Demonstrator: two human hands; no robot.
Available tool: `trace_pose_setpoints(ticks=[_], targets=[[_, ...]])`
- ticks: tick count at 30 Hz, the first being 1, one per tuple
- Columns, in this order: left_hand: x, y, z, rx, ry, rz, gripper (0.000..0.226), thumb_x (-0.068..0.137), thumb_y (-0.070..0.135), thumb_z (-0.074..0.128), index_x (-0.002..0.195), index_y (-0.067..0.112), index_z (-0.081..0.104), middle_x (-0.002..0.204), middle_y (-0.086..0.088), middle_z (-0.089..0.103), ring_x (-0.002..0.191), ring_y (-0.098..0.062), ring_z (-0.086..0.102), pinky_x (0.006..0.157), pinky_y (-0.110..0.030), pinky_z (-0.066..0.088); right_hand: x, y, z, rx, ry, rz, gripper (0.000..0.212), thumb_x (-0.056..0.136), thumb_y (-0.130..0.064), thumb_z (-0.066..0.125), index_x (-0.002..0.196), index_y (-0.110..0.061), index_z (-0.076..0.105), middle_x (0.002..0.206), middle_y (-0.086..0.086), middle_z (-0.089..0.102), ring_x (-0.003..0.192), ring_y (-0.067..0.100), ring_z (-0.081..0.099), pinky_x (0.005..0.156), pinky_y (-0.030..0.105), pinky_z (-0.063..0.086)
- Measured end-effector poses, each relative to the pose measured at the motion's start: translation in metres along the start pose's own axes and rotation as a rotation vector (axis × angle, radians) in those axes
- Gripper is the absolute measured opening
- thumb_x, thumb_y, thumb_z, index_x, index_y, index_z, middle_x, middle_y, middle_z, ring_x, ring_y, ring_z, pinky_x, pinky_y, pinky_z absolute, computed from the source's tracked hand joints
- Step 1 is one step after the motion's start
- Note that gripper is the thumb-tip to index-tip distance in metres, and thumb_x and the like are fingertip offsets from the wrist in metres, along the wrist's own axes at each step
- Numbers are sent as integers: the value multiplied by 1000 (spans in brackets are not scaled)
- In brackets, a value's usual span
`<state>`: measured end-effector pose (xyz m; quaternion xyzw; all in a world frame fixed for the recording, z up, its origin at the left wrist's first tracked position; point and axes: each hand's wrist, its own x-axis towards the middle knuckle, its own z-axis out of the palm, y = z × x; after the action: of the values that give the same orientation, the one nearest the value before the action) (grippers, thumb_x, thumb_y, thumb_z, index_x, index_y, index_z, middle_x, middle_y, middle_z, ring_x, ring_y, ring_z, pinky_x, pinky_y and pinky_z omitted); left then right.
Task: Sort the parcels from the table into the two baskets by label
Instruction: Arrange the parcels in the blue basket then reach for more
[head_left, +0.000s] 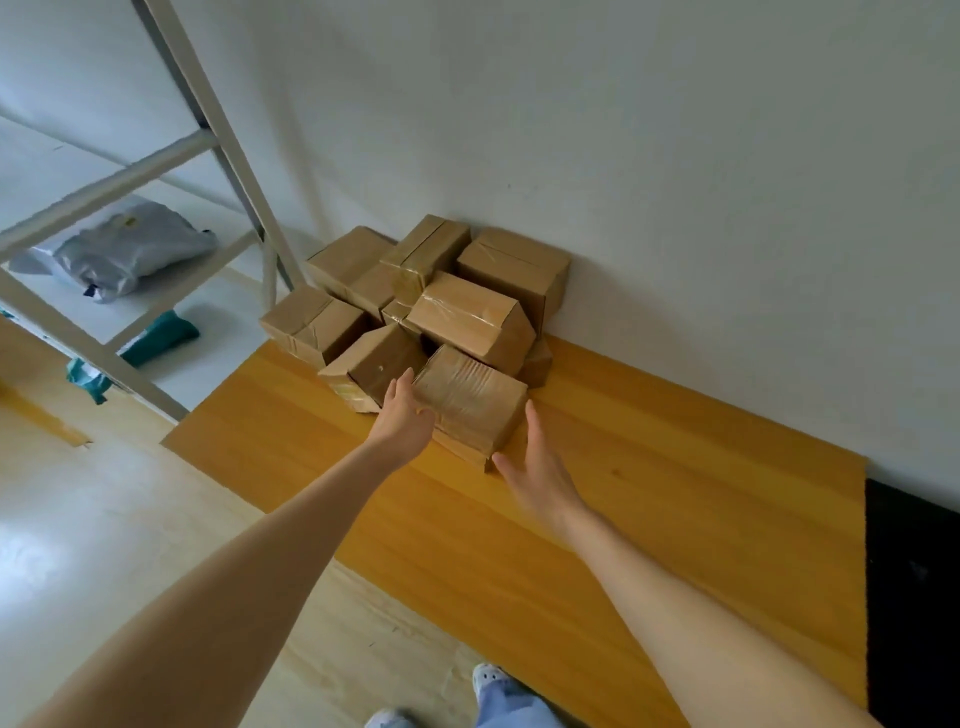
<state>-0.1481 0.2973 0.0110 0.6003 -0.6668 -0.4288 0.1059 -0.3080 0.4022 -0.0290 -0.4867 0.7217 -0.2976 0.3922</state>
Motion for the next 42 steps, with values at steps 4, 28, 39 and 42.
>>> trace_pose_setpoints(ticks=[4, 28, 39, 42], targets=[[18, -4, -3, -25, -33, -16, 63, 101, 19, 40, 155, 15, 7, 158, -8, 25, 137, -27, 36, 101, -36, 39, 1, -10, 14, 75, 86, 60, 78, 99, -35, 50, 155, -22, -2, 162, -3, 7, 148, 17, 14, 115, 34, 22], [-9, -10, -67, -353, -264, 178, 44, 103, 40, 38, 141, 19, 44, 116, 2, 55, 110, -23, 54, 101, -42, 46, -43, -95, 47, 302, 690, 141, 48, 97, -18, 57, 139, -11, 36, 137, 2, 49, 126, 16, 48, 95, 22, 41], [-35, -20, -90, -392, -283, 249, 43, 104, 34, 37, 143, 17, 44, 133, -2, 51, 123, -20, 47, 103, -34, 39, -80, -112, 55, 168, 671, 75, 69, 86, -16, 72, 145, -17, 37, 141, -1, 48, 131, 15, 43, 101, 24, 37], [-42, -19, -94, -406, -294, 265, 41, 104, 35, 39, 141, 18, 45, 130, -1, 52, 121, -20, 48, 99, -32, 39, -83, -113, 55, 169, 694, 72, 66, 87, -19, 71, 145, -16, 38, 140, 1, 50, 131, 17, 45, 105, 29, 39]])
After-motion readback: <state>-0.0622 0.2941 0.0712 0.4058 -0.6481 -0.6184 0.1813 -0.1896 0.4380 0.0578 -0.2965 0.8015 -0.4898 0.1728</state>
